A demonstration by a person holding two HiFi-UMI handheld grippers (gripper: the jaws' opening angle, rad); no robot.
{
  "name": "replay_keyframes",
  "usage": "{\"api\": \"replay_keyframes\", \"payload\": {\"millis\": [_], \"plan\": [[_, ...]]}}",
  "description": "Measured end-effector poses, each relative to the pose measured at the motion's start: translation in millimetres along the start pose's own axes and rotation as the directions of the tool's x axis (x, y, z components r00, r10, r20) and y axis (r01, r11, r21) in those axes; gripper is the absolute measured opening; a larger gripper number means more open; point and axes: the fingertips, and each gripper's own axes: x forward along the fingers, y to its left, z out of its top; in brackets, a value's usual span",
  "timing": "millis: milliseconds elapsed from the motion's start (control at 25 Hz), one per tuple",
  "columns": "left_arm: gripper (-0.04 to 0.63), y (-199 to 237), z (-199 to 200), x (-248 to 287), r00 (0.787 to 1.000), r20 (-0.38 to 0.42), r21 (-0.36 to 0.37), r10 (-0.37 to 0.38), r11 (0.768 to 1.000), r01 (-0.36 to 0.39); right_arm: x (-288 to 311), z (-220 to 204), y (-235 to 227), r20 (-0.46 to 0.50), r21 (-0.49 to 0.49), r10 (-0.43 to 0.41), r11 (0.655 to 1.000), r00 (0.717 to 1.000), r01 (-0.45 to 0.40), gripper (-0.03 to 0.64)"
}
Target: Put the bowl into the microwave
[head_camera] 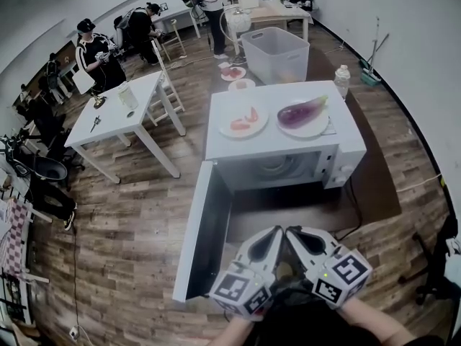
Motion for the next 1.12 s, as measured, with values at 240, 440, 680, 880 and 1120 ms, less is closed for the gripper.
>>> {"api": "replay_keyframes", "payload": {"millis": [240, 440, 680, 880, 1120], "plan": [[0.000, -6.9, 6.4, 2.5, 1.000, 0.004, 0.023, -0.016, 1.000, 0.016, -4.8, 6.3, -0.2, 0.033, 0.017, 0.003, 1.000, 0.999, -0.004, -0.002], [0.000, -11.2, 10.5, 3.9, 1.000, 0.015, 0.040, -0.020, 0.999, 0.019, -7.1, 6.3, -2.7, 0.047, 0.027, -0.013, 1.000, 0.999, 0.011, -0.003], [0.000, -20.3, 3.9, 4.6, 0.998, -0.036, 0.096, -0.046, 0.994, 0.050, -10.7, 14.8, -9.4, 0.067, 0.001, -0.031, 1.000, 0.997, 0.031, -0.003], [0.000, -14.7, 1.6, 2.8, 0.999, -0.011, 0.048, -0.034, 0.998, 0.034, -5.4, 18.8, -6.8, 0.040, -0.026, 0.002, 1.000, 0.999, -0.001, -0.003], [0.000, -5.3, 12.3, 2.5, 0.999, 0.020, 0.041, -0.025, 0.999, 0.024, -1.9, 9.7, 2.5, 0.008, -0.024, 0.035, 0.999, 0.999, -0.035, -0.003]]}}
